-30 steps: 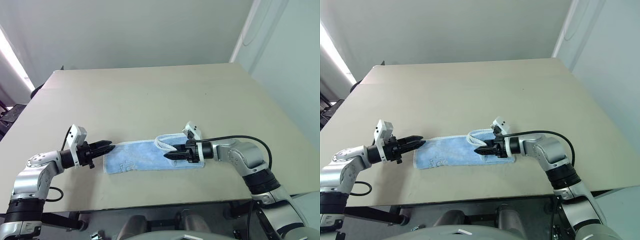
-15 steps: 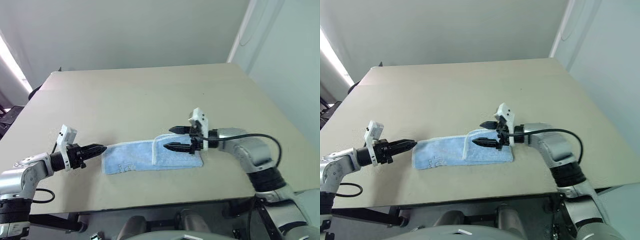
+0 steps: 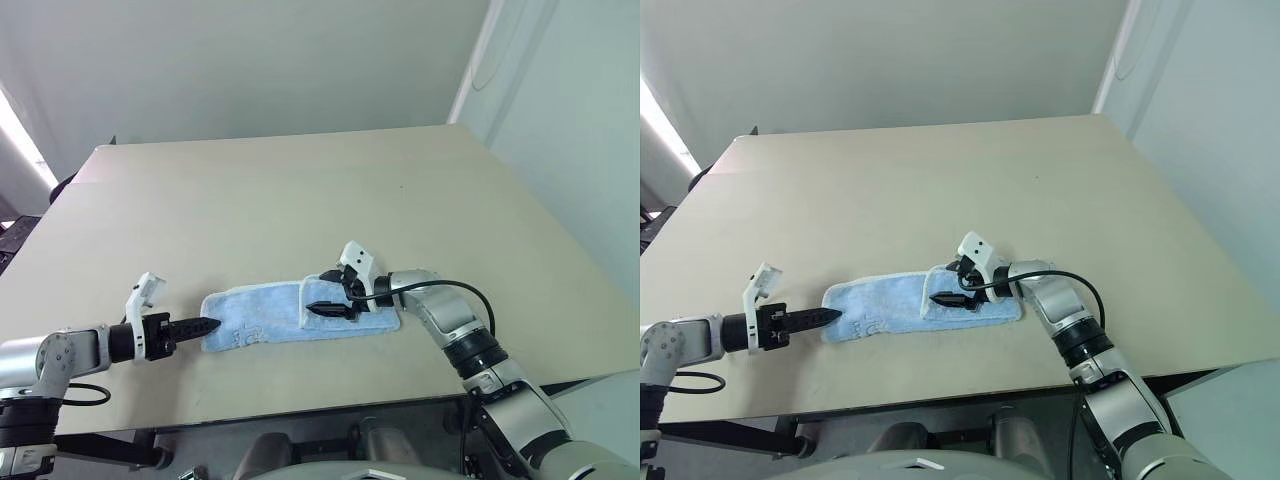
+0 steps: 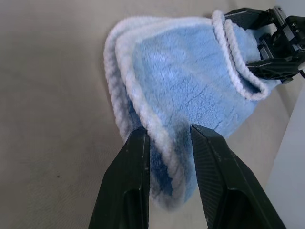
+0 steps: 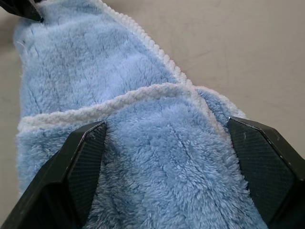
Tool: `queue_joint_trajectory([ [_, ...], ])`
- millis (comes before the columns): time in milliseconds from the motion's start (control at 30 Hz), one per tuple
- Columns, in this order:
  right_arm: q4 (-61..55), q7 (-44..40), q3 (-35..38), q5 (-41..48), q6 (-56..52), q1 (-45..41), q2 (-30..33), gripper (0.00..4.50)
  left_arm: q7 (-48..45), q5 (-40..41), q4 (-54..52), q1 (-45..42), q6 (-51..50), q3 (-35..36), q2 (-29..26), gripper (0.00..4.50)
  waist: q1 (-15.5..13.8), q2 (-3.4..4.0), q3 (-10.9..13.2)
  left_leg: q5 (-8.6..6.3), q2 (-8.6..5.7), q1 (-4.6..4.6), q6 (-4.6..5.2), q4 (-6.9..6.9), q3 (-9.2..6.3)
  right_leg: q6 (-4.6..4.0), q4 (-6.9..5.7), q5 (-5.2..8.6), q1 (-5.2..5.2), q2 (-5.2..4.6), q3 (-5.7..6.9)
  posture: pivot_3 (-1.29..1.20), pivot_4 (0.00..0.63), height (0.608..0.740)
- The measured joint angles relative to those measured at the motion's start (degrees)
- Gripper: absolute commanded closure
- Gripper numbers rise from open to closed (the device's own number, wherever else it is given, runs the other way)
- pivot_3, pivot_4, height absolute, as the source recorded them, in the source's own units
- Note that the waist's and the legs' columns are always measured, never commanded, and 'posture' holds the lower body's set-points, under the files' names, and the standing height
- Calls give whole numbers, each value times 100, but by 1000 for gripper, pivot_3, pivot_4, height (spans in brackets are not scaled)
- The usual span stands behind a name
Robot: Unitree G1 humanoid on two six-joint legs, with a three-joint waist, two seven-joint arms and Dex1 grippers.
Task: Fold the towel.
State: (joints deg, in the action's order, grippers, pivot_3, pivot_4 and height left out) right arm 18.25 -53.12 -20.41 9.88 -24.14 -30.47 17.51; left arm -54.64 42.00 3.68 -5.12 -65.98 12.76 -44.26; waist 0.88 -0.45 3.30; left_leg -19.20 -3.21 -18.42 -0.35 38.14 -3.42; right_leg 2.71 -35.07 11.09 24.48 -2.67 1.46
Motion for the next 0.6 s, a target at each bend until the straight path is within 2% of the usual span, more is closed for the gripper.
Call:
queue_joint_trajectory([
  [433, -64, 174, 106, -176, 35, 121, -60, 264, 263, -89, 80, -283, -208, -289, 208, 3086, -27, 27, -18, 9, -1, 17, -16, 3, -4, 11, -6, 8, -20, 0, 0, 0, 0, 740],
  [533, -315, 81, 293, 37, -150, 302, -37, 211, 235, -74, 132, -329, -237, -300, 231, 3662, -26, 27, -18, 9, -2, 10, -15, 3, -5, 12, -5, 8, -13, -1, 0, 0, 0, 740],
  [600, -462, -1, 380, 143, -233, 389, 12, 211, 221, -70, 185, -361, -260, -320, 273, 4345, -16, 29, -17, 9, -3, 3, -15, 3, -5, 13, -3, 7, -5, -2, 0, 0, 0, 740],
])
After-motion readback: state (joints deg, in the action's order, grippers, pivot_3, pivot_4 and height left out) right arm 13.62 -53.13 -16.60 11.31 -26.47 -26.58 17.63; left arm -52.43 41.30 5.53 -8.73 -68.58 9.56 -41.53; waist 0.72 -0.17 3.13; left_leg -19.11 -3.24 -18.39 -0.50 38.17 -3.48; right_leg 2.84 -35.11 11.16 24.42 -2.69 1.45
